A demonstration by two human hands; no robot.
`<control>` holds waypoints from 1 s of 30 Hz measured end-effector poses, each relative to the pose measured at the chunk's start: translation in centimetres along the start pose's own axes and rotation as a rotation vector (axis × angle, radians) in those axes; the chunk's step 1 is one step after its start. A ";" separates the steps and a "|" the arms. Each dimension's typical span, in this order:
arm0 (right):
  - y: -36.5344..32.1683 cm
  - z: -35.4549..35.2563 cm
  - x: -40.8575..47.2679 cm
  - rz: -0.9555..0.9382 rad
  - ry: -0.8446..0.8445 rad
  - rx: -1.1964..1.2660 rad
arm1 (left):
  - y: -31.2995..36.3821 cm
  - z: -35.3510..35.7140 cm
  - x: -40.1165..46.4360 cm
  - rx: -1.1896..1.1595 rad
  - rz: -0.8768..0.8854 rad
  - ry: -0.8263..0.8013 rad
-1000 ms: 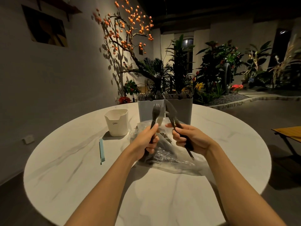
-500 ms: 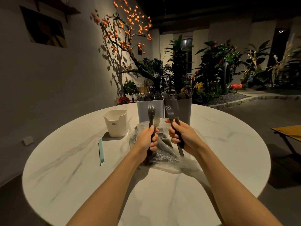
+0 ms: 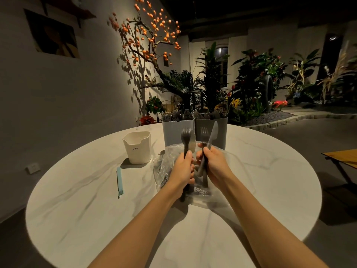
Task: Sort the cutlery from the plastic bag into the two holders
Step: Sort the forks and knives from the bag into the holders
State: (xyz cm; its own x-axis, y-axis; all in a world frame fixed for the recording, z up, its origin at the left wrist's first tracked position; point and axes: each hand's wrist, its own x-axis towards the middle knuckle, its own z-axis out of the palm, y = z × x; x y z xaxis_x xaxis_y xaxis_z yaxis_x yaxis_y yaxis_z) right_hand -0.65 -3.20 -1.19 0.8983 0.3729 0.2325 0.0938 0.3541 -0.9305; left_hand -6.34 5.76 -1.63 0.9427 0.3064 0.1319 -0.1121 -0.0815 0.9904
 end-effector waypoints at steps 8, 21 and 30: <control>0.5 0.3 -0.1 0.015 0.060 -0.118 | -0.7 0.6 -0.2 0.130 0.083 0.035; 0.3 0.4 -0.6 0.032 -0.004 -0.194 | -0.9 0.8 0.2 0.037 0.025 0.068; 0.3 0.9 -0.9 0.051 -0.096 -0.250 | -0.7 0.0 0.7 0.063 0.050 0.175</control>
State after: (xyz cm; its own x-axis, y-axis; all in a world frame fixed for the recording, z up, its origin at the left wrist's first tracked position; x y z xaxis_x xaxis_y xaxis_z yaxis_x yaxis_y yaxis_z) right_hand -1.83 -2.69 -1.47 0.8610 0.4686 0.1978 0.1630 0.1141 -0.9800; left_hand -5.65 6.03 -2.21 0.8669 0.4601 0.1917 -0.1323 -0.1584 0.9785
